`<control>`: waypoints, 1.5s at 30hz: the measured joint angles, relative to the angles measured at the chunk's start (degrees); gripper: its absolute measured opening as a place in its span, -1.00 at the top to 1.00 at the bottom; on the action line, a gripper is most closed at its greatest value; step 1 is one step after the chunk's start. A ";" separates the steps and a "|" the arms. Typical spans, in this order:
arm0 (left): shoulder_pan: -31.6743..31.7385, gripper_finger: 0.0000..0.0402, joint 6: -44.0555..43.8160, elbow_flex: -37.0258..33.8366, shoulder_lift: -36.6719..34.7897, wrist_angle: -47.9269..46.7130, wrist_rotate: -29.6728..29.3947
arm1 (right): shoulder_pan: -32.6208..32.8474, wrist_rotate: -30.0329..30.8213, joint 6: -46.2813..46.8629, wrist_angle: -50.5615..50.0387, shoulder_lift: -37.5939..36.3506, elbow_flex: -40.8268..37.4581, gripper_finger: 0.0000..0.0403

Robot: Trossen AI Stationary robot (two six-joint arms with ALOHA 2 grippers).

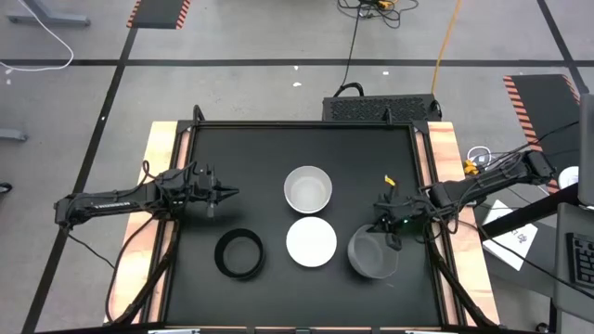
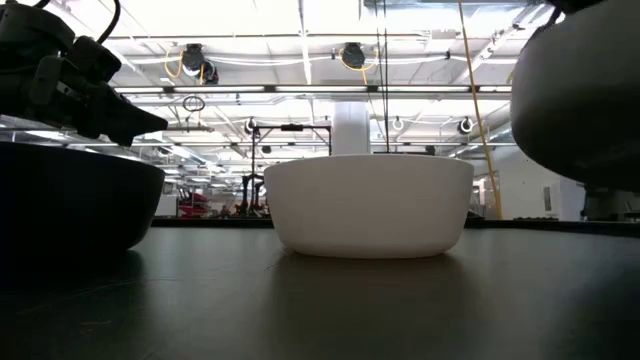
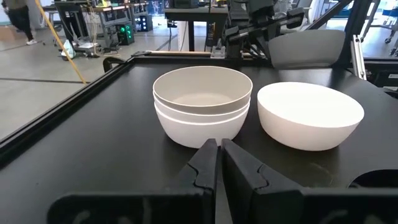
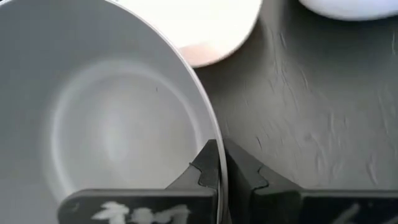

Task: Nest bowls inside each other
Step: Stack the dark grey bowl on top of the light grey bowl

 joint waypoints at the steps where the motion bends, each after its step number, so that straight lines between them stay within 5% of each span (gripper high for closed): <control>1: 0.00 0.87 -0.01 0.00 -0.01 -0.01 0.00 | -0.20 0.07 -0.67 0.80 0.00 0.00 1.00; 23: 0.00 0.87 0.51 0.00 0.00 -0.16 0.02 | -9.85 1.50 -10.83 16.78 0.03 0.02 1.00; 45: 0.00 0.87 0.54 -0.01 -0.01 -0.25 0.02 | -10.27 1.11 -21.78 29.92 -0.18 0.04 1.00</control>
